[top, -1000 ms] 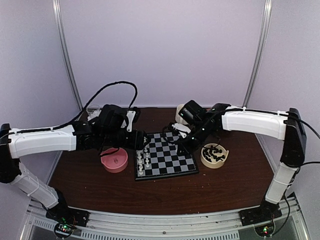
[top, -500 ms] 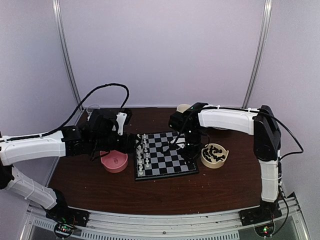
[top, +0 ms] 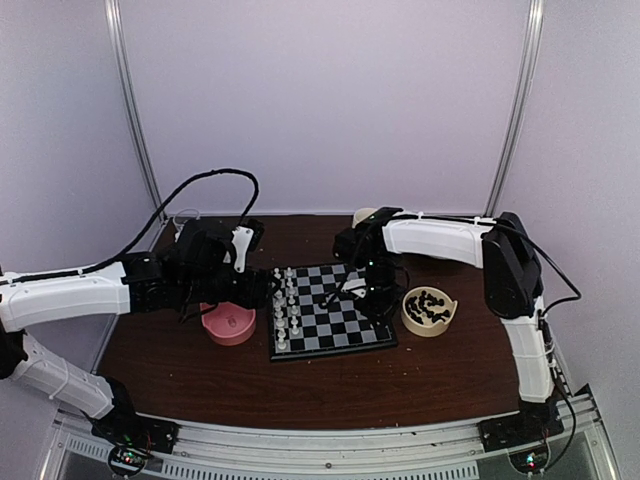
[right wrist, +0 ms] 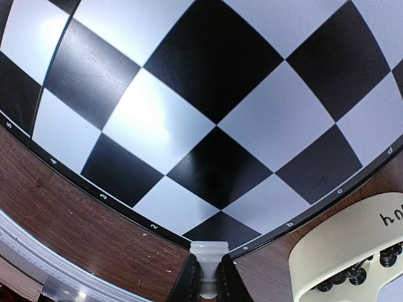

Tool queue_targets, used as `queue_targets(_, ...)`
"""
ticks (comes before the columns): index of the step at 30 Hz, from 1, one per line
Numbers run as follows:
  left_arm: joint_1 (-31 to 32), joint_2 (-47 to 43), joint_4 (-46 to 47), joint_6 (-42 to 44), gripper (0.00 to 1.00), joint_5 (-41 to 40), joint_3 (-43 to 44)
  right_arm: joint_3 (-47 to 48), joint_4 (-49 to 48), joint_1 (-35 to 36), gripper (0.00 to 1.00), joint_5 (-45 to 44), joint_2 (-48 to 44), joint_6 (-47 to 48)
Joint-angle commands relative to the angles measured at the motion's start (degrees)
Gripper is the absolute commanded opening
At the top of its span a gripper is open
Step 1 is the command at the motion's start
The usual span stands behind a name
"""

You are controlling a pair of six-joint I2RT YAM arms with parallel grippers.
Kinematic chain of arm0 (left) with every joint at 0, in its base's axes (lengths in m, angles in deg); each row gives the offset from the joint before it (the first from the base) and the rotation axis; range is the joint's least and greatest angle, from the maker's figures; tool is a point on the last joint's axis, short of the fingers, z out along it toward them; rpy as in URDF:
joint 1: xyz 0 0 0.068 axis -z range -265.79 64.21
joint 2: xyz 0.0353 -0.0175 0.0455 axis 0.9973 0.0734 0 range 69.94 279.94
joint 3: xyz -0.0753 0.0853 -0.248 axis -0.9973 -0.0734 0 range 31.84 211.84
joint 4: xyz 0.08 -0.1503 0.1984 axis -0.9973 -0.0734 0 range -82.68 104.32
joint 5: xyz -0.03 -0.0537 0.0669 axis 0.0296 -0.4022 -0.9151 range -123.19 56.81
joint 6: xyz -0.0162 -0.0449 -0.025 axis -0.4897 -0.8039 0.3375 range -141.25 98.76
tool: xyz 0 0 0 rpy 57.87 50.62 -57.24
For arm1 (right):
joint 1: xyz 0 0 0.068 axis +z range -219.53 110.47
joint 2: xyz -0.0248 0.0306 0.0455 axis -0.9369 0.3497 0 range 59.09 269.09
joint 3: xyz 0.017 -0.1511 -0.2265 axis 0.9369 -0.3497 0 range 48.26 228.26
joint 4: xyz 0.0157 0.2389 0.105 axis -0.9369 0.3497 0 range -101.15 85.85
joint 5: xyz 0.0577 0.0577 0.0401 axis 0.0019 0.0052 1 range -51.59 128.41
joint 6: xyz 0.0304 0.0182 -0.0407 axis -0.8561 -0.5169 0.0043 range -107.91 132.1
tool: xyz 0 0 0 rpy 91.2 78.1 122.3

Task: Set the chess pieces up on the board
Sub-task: Place the pawn on the chessboard, then pick up the pawn from the chessboard.

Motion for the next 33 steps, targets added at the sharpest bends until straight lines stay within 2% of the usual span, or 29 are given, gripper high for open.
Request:
queue_targets(1,-0.2,-1.5,0.8,1.2,0.62,-0.6,-0.4,2.3,1.3,-0.4,0.11,-1.1,1.3,0.9)
queue_targets(12,-0.2,-0.8,0.1,1.4,0.62,-0.7,0.1,4.0,1.6,-0.6,0.17,-0.4,2.9,1.4)
queue_targets(16,-0.2,-1.0,0.0,1.4,0.63,-0.5,0.1,3.0,0.6,-0.6,0.24,0.1,1.6,1.4)
queue_targets(19,-0.2,-1.2,-0.2,1.4,0.63,-0.5,0.1,1.9,-0.9,-0.6,0.25,0.6,0.0,1.0)
queue_targets(22,-0.2,-1.5,-0.2,1.3,0.63,-0.5,0.0,1.4,-1.7,-0.6,0.25,0.8,-0.7,0.9)
queue_targets(25,-0.2,-1.5,-0.3,1.2,0.63,-0.5,0.0,1.1,-2.0,-0.7,0.16,1.1,-0.6,0.8)
queue_targets(27,-0.2,-1.6,-0.3,1.2,0.63,-0.5,-0.1,1.1,-2.0,-0.6,0.14,1.0,-0.6,0.8)
queue_targets(33,-0.2,-1.9,-0.6,1.1,0.63,-0.8,-0.2,0.8,-2.0,-0.7,0.13,0.5,-1.2,0.8)
